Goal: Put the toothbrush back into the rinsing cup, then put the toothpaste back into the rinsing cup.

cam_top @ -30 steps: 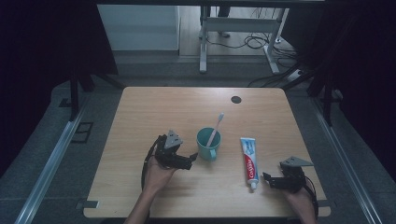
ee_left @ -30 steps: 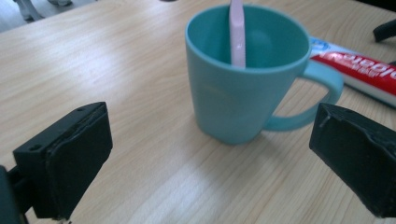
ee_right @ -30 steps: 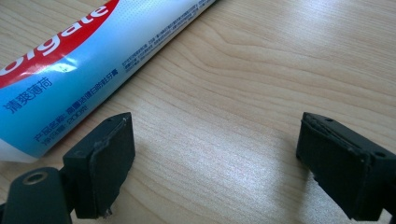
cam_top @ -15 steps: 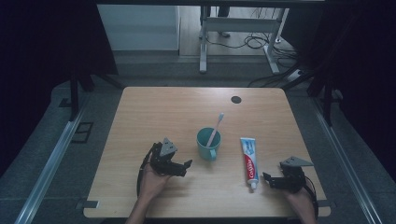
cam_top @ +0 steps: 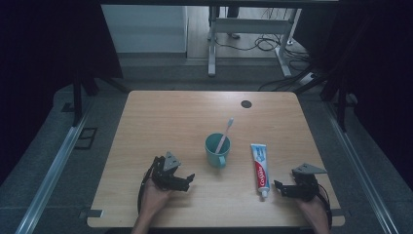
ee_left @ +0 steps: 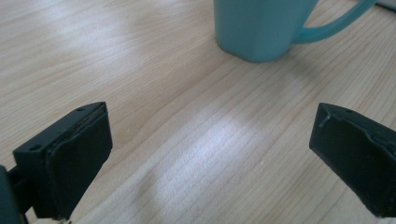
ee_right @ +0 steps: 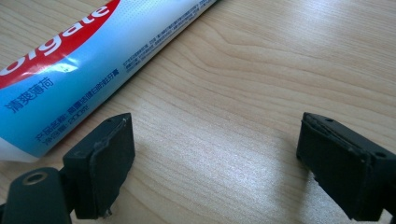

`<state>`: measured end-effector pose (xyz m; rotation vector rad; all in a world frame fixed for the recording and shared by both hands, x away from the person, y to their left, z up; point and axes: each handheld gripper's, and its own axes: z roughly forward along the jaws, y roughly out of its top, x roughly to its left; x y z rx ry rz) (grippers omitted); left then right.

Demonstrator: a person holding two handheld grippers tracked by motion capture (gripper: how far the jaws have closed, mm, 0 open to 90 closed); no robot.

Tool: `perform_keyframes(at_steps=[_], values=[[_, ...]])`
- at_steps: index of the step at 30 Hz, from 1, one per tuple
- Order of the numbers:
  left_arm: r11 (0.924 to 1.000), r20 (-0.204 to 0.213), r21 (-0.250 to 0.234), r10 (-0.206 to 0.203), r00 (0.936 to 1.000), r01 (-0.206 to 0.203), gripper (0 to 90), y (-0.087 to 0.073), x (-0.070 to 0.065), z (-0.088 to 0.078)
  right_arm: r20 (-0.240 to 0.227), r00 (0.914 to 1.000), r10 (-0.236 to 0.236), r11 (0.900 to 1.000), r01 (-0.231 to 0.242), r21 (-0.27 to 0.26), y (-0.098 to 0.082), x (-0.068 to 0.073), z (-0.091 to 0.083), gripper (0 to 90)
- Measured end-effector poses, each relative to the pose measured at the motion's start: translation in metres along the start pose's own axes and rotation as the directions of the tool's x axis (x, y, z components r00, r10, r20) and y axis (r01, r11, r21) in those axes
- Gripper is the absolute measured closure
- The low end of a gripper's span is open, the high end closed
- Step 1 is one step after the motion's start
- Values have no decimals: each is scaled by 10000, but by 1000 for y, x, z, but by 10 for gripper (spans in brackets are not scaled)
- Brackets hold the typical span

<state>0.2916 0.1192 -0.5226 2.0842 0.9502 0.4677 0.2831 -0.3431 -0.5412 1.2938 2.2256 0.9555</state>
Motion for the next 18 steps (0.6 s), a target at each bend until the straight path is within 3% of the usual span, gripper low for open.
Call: perform_keyframes(at_steps=[8, 18], values=[[9998, 43, 148, -127, 9999, 126, 0, -6, 1, -1, -105, 9999, 64, 10000, -65, -66, 1, -1, -2, 42], [9995, 23, 248, -202, 9998, 202, 0, -10, 0, 0, -211, 9995, 245, 9997, -246, -62, 7, -3, -8, 49]])
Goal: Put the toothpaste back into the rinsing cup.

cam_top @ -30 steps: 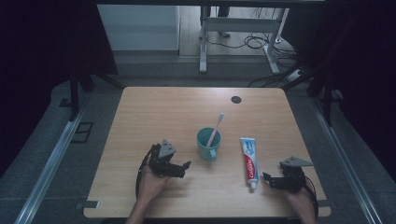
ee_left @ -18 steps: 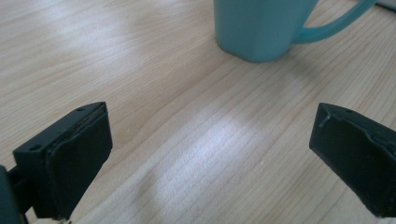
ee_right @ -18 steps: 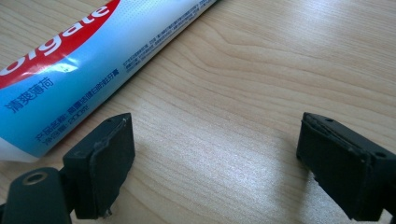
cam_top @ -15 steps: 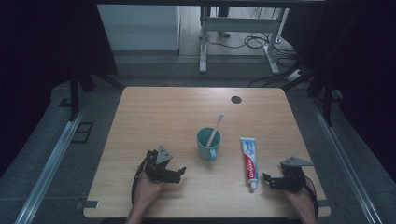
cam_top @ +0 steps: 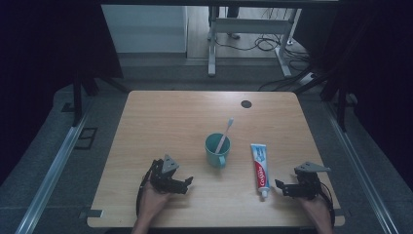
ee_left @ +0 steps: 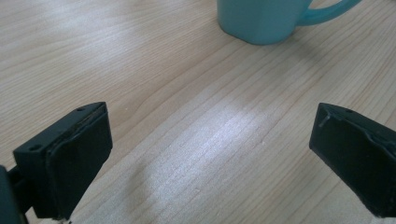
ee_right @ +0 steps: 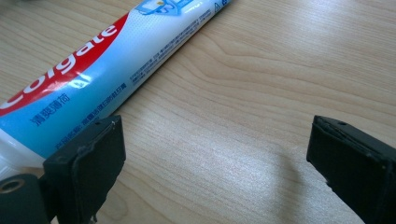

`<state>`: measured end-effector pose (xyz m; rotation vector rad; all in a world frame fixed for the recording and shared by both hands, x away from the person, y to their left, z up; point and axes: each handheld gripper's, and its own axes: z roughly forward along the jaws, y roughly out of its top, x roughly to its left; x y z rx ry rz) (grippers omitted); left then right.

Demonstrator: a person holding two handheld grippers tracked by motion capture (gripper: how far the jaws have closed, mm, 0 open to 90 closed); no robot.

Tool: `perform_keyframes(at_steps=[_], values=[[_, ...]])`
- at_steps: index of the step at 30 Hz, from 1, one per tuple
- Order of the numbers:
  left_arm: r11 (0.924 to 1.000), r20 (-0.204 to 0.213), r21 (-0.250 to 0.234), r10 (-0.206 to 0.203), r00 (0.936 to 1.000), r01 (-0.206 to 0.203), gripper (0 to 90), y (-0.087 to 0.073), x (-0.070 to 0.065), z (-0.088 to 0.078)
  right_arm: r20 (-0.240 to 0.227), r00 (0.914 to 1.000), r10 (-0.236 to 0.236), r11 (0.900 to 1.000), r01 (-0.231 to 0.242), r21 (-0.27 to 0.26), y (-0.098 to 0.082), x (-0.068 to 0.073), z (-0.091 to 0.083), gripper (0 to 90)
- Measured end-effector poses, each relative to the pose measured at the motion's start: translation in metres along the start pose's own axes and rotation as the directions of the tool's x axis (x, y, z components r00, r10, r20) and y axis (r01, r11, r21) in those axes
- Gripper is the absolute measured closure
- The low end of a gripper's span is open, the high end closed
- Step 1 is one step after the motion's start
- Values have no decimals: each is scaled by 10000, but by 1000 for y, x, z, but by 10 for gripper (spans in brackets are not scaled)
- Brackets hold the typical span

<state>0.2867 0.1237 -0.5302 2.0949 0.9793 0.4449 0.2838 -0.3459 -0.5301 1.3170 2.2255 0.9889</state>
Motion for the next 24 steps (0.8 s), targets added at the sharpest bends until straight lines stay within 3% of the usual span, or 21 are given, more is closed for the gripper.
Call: perform_keyframes(at_steps=[6, 10, 16, 17, 24], values=[[10000, -33, -23, -61, 10000, 61, 0, -1, 1, 0, -171, 9995, 278, 9994, -275, 199, 5, 0, -2, 82], [10000, -48, -11, -96, 9999, 96, 0, -1, 1, 0, -547, 9973, 482, 9986, -470, 222, 9, 2, -5, 109], [9999, -31, -26, -131, 9999, 131, 0, -1, 1, 0, -897, 9943, 579, 9983, -581, 7, 21, 8, -11, 309], [9999, -27, -29, -135, 9999, 135, 0, -1, 1, -1, -1123, 9925, 478, 9989, -477, 41, 25, 11, -11, 384], [9999, -19, 43, -160, 9999, 160, 2, -1, 2, -1, -1619, 9868, -16, 9999, 39, 142, 38, 20, -12, 544]])
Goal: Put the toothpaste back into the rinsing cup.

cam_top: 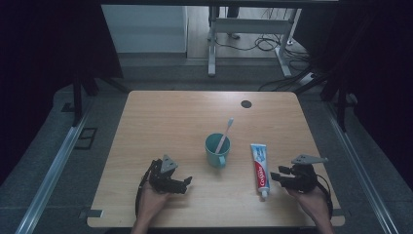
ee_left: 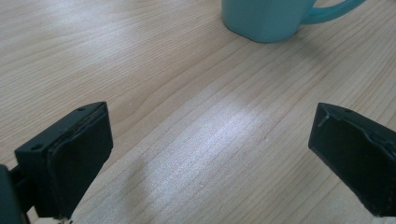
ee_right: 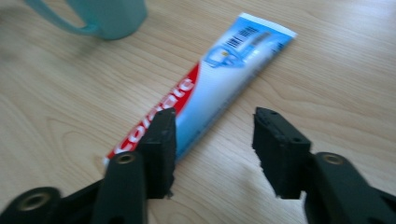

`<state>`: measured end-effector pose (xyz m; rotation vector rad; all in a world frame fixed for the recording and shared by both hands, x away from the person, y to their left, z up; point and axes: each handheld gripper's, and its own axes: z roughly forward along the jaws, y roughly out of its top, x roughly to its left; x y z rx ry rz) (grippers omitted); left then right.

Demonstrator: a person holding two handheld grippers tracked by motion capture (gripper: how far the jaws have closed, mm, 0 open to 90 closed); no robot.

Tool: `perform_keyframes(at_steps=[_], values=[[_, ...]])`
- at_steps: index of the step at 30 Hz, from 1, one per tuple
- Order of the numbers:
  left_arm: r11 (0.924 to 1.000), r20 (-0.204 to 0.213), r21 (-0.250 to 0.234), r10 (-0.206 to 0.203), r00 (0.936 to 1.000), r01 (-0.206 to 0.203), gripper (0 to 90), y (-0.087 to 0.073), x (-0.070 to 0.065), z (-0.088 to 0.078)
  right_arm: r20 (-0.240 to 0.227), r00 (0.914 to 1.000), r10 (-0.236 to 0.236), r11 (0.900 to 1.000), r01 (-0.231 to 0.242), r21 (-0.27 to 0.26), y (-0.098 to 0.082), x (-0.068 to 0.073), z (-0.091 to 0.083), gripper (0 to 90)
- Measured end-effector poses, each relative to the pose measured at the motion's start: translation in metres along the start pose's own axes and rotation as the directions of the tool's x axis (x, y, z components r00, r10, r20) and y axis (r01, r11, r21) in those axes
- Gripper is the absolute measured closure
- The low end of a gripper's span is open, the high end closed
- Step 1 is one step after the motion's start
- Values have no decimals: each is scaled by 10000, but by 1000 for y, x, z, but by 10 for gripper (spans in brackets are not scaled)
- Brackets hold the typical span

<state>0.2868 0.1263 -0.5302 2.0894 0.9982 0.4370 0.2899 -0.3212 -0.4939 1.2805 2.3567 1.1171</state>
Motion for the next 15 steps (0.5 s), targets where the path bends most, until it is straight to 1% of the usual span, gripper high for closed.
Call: perform_keyframes(at_steps=[2, 6, 11, 12, 13, 15], values=[[10000, -12, 31, 35, 10000, -35, 3, 0, 0, 0, -186, 9995, -237, 9996, 240, 137, 4, 3, 2, 589], [9999, -14, 106, 38, 10000, -37, 2, -1, 1, 1, -524, 9970, -561, 9975, 583, 409, 11, 10, 7, 683], [9996, -15, 261, 76, 10000, -75, 2, -2, 1, 1, -923, 9922, -839, 9937, 902, 670, 19, 19, 14, 793], [9995, -17, 317, 98, 10000, -97, 2, -2, 2, 1, -1050, 9898, -964, 9918, 1044, 739, 22, 22, 17, 826], [9995, -17, 317, 98, 10000, -97, 2, -2, 2, 1, -1050, 9898, -964, 9918, 1044, 739, 22, 22, 17, 826], [9991, -48, 395, 122, 9999, -120, 3, -3, 2, 1, -1162, 9878, -1036, 9899, 1137, 842, 24, 25, 20, 854]])
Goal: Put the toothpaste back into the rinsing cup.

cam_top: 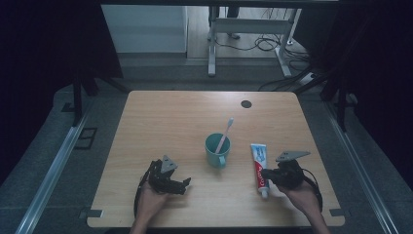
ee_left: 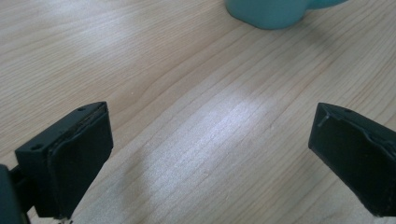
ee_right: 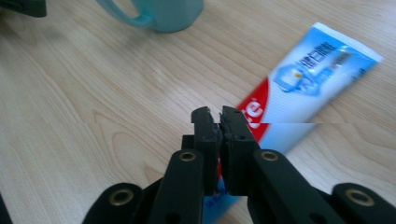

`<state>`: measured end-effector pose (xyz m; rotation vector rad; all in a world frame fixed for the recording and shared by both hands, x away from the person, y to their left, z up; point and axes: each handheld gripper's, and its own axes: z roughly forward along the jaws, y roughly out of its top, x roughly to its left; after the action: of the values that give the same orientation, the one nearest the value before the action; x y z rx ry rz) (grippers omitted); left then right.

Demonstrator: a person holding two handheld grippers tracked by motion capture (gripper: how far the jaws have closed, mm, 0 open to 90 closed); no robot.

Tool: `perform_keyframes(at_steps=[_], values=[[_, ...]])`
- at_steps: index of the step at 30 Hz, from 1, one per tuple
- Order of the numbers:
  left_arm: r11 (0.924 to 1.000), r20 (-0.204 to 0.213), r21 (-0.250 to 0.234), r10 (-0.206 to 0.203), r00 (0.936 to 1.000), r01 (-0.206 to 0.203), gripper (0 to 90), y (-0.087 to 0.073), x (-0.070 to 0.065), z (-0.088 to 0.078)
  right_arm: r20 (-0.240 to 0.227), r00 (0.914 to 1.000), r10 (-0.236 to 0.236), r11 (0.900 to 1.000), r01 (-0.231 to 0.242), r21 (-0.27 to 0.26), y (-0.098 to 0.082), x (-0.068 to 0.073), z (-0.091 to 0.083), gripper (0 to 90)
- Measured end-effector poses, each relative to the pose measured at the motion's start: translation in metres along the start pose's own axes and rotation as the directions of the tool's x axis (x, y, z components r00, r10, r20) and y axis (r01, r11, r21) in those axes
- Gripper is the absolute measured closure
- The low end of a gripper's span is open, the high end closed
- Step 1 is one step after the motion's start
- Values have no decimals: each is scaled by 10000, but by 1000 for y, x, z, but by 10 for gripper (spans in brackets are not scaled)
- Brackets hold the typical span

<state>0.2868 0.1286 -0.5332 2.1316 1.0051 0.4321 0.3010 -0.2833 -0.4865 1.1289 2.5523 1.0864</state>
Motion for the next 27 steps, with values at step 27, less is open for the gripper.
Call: perform_keyframes(at_steps=[27], values=[[9995, -102, 287, 116, 9999, -113, 2, -2, 1, 1, -547, 9983, -179, 9918, 247, 1257, 4, 5, 23, 890]])
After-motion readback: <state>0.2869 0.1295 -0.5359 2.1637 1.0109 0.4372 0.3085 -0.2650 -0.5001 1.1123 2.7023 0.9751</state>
